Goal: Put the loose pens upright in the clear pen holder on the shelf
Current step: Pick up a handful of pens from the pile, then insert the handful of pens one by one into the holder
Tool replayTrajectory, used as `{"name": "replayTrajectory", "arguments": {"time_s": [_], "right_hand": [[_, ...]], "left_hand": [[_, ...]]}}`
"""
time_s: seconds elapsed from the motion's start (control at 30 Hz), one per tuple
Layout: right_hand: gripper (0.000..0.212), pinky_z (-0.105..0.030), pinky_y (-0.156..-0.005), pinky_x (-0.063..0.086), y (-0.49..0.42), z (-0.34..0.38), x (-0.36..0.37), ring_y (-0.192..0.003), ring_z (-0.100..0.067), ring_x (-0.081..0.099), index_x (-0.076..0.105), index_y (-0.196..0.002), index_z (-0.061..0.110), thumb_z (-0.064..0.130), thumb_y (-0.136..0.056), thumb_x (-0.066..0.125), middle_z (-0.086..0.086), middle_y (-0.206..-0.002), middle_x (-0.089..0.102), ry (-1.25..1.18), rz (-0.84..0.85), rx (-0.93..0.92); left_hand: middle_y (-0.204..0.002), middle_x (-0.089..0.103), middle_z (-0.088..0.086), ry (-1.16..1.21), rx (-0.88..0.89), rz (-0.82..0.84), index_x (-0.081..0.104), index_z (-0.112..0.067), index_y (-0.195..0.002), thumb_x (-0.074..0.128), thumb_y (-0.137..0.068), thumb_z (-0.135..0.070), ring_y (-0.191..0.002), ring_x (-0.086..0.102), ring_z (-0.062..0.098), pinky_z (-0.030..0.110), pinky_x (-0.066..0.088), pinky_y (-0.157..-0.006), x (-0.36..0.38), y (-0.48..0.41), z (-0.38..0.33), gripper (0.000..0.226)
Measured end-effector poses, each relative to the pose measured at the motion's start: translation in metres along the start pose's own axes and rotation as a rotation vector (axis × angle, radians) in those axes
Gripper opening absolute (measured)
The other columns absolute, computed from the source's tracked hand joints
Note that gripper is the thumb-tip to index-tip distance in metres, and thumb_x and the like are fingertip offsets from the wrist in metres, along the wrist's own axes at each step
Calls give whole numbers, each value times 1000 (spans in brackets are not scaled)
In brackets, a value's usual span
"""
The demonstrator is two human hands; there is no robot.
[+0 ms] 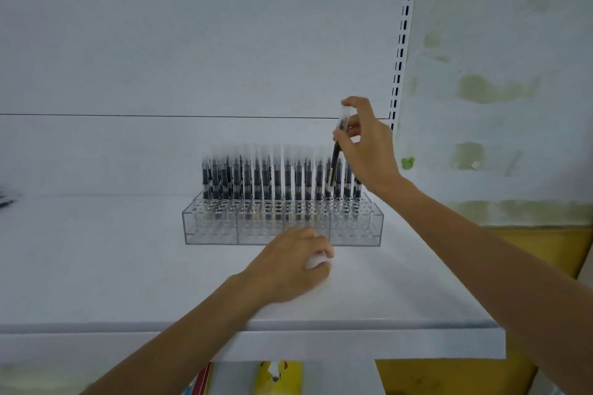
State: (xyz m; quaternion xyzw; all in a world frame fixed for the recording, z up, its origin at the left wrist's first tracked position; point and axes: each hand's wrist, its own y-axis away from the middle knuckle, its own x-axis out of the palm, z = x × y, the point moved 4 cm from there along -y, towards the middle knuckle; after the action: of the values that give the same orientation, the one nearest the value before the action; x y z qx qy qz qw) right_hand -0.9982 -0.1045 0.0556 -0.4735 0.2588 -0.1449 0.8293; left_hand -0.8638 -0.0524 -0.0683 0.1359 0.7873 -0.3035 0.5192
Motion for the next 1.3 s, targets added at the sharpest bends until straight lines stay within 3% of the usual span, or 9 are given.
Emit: {"name": "replayTrajectory", "arguments": {"time_s": [0.2,0.47,0.63,0.77,0.97,1.07,1.13,1.2,1.3], "right_hand": [[38,-21,-70,45,13,-11,10,-77,-15,57,44,-126,9,1,-91,54,-3,-84,55,40,43,-16],[39,-26,-67,43,9,-9,7,-78,-35,59,42,-128,8,0,-91,53,-25,-83,60,87,110,10],[38,-40,-61,50,18,-5,30,-54,-19,46,41,-127,10,-1,-92,51,-5,-63,49,194,300,36],[35,-34,-53,42,21,-9,34,-46,-13,38,41,-123,8,-1,-92,52,2,-55,42,219,226,98],[58,-32,-48,41,42,-23,26,-46,-17,38,32,-137,18,-10,-87,44,-5,-58,43,299,330,275],[68,-29,-53,38,48,-9,23,-65,-17,42,23,-147,22,-3,-88,48,-5,-79,44,504,304,221],[67,-29,-62,35,42,11,19,-81,-19,41,26,-147,20,-2,-87,47,-7,-95,42,659,151,118],[57,-32,-64,38,37,40,34,-86,-23,47,39,-139,14,-3,-85,48,-11,-101,51,596,75,36],[37,-34,-72,46,34,98,103,-80,-21,55,53,-123,11,3,-88,49,-8,-98,61,330,254,-13]], "left_hand": [[-114,53,-7,29,-13,-12,58,-26,-114,48,-92,-31,-113,41,10,26,32,-97,1,-1,2,25],[-113,54,-8,34,-13,-41,60,-26,-112,50,-91,-29,-111,43,9,27,34,-97,1,-1,2,23],[-117,55,-7,18,7,-43,60,-25,-114,49,-91,-28,-113,44,12,26,34,-97,1,1,1,26],[-117,56,-6,17,34,-53,61,-23,-117,47,-93,-25,-112,45,11,22,32,-93,-2,2,0,27],[-120,58,-2,29,43,-56,63,-19,-117,44,-94,-18,-114,46,14,25,34,-95,-4,4,0,29],[-118,57,-2,6,35,-46,62,-18,-115,45,-93,-19,-111,48,14,26,36,-93,-12,9,4,28],[-113,57,-3,-8,16,-20,62,-20,-112,47,-92,-21,-105,51,13,26,39,-90,-25,26,19,25],[-108,60,-3,26,-45,-29,64,-20,-107,50,-91,-22,-98,55,12,26,43,-85,-49,57,51,21],[-104,62,-2,74,-243,-152,64,-22,-106,55,-90,-20,-83,56,9,16,41,-72,-105,128,119,18]]}}
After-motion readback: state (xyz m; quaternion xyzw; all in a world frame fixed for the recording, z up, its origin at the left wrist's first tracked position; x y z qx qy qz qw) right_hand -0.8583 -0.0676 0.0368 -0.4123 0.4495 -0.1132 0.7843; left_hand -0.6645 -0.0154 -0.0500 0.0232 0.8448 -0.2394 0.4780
